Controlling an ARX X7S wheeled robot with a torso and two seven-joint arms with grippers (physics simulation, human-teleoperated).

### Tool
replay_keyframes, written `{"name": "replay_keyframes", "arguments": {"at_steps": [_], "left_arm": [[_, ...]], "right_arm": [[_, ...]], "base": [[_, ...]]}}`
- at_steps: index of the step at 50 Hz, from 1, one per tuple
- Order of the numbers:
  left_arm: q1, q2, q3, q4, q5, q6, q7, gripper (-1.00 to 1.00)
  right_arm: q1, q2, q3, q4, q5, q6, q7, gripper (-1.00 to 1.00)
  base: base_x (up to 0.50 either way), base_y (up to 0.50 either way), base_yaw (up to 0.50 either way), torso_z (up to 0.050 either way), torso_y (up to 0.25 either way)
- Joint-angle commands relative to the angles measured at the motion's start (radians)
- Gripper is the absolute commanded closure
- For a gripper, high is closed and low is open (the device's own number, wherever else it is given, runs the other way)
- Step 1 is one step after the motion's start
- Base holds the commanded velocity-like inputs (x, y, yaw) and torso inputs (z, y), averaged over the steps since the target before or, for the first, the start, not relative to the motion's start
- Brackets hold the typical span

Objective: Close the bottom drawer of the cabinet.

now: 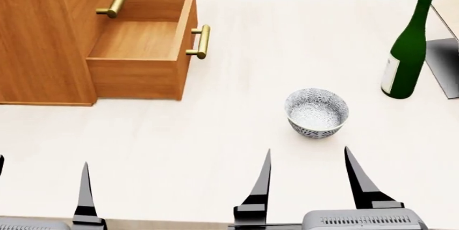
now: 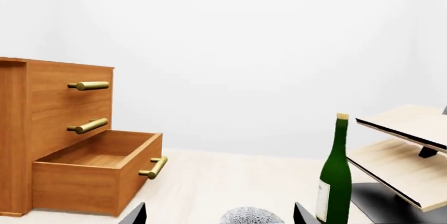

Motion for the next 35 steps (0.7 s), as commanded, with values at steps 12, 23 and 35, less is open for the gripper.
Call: {"name": "replay_keyframes", "arguments": {"at_steps": [12,23,35], "left_arm": [[-0.001,-0.007,-0.004,0.010,-0.023,-0.007,0.009,-1.00],[-0.004,-0.015,0.007,0.005,-0.029,-0.006,-0.005,-1.00],[-0.004,-0.025,0.019,-0.005,-0.037,0.002,-0.017,-1.00]], "right_arm": [[-0.009,-0.003,0.030,0.020,0.017,-0.032,-0.001,-1.00],[-0.009,0.007,0.035,0.027,0.036,-0.041,0.011,-1.00],[-0.010,0.017,0.038,0.027,0.052,-0.046,0.026,-1.00]], "base": [[0.00,0.50,0.00,0.000,0.000],[0.00,0.50,0.00,0.000,0.000],[0.00,0.50,0.00,0.000,0.000]]}}
